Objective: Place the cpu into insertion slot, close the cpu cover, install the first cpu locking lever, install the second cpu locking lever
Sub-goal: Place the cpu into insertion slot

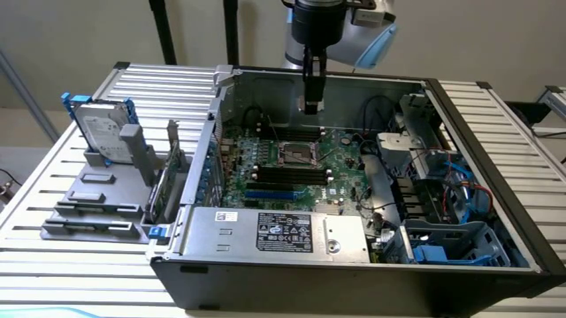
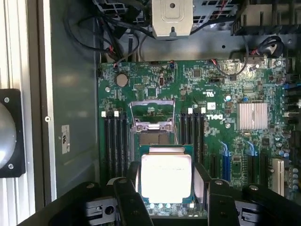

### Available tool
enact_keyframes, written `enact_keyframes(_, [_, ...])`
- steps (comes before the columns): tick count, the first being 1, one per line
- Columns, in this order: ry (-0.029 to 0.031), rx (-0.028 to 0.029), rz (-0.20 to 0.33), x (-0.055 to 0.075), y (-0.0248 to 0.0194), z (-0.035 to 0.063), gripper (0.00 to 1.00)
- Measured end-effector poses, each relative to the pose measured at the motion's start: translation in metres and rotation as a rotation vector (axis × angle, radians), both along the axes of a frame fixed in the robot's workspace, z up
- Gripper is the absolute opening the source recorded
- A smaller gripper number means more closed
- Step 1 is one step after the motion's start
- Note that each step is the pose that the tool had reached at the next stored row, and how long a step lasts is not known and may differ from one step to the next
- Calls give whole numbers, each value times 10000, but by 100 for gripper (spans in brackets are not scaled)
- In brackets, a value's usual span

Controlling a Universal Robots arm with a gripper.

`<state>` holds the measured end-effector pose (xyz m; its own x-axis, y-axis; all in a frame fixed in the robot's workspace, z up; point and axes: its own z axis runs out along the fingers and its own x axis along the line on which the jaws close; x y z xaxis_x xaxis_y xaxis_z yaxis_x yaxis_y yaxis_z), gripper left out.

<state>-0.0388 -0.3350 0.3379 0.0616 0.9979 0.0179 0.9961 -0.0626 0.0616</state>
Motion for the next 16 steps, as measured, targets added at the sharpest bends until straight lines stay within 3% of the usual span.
enact_keyframes(3, [214,2,-70,0,34,-14,55])
enact_keyframes(6, [350,3,-71,4,53,-42,55])
enact_keyframes(12, [454,1,-34,13,54,-116,55])
enact_keyframes(16, [481,-2,60,21,54,-172,55])
